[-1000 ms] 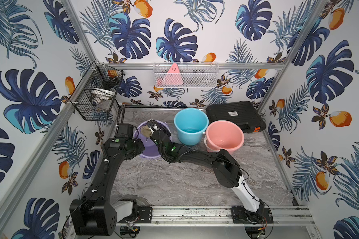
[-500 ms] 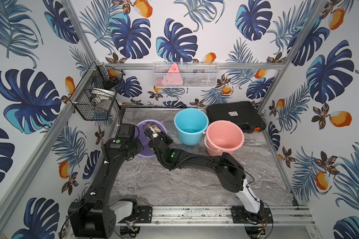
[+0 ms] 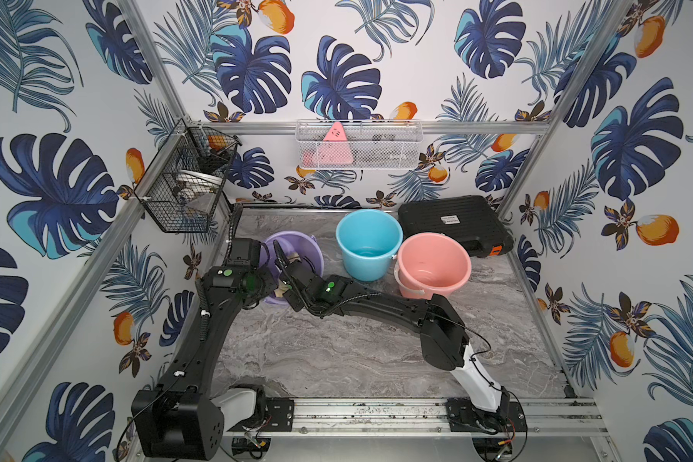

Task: Wipe the inside of the bucket with a cloth
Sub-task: Wipe the dirt from the inside of the bucket.

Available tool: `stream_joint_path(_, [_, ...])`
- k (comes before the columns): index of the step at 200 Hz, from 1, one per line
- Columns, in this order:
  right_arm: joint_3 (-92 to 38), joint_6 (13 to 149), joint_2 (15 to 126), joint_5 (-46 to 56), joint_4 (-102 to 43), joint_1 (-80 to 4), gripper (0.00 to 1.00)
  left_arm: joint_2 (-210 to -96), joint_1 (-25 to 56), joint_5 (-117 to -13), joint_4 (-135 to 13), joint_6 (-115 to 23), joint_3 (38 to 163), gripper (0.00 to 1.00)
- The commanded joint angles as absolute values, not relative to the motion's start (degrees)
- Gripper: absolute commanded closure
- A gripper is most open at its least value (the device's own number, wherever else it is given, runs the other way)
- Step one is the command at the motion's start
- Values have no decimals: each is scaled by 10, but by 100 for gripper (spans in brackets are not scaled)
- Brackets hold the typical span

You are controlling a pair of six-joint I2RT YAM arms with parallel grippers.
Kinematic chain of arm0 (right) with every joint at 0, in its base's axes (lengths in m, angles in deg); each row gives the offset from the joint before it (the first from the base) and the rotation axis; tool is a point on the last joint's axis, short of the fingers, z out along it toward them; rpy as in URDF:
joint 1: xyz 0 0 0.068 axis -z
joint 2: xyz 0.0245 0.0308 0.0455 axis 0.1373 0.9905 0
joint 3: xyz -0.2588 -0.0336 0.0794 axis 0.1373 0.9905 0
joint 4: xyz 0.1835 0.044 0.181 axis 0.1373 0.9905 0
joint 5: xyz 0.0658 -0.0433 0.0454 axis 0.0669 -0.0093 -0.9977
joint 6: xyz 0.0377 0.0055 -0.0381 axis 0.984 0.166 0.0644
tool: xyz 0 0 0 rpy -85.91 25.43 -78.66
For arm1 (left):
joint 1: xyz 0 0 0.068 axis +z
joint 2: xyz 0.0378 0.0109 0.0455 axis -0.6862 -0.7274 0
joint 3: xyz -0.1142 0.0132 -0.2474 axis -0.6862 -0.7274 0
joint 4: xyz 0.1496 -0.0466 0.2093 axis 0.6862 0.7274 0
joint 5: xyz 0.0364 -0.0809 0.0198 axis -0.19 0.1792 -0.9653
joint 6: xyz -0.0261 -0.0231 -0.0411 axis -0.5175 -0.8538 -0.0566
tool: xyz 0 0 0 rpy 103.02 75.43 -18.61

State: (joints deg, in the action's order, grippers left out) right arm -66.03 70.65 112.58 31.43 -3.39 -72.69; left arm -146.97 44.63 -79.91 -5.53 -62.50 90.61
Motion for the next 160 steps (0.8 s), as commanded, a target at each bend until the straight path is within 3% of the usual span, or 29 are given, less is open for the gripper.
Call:
stream_joint_path(1, [-625, 749, 1104, 145, -71, -722, 100, -1466, 446, -780, -98, -644, 912, 100])
stream_joint_path(38, [-486, 781, 1019, 66, -226, -711, 100, -1463, 446, -776, -103, -645, 903, 100])
stream_joint_path(62, [-476, 795, 1021, 44, -222, -700, 100, -1462, 446, -772, -103, -647, 902, 100])
stream_joint_path(160, [-473, 768, 1011, 435, 25, -689, 100, -1472, 446, -804, -70, -619, 936, 100])
